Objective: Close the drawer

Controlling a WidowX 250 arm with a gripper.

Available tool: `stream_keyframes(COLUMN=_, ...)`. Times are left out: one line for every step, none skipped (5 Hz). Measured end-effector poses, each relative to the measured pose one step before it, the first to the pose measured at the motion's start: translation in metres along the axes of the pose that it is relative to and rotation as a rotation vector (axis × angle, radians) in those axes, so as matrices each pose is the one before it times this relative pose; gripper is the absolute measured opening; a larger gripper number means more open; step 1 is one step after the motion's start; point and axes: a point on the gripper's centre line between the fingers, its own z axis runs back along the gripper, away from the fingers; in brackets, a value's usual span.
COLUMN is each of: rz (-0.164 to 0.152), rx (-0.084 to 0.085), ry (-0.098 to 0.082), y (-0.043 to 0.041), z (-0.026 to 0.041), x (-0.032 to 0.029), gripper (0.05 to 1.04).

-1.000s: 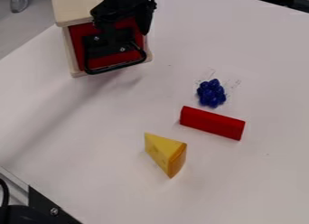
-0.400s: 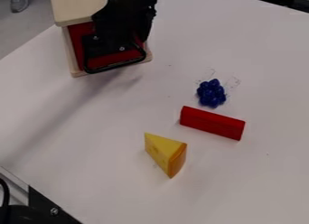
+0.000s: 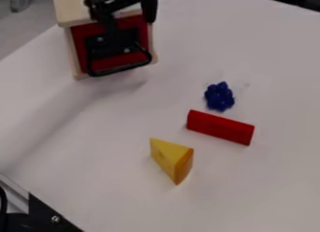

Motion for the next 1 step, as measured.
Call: stream_keyframes(rz=-0.0158, rx=-0.0559, ry=0.0061, y=0.00201, z=0.02788, x=-0.0065, gripper=0.998)
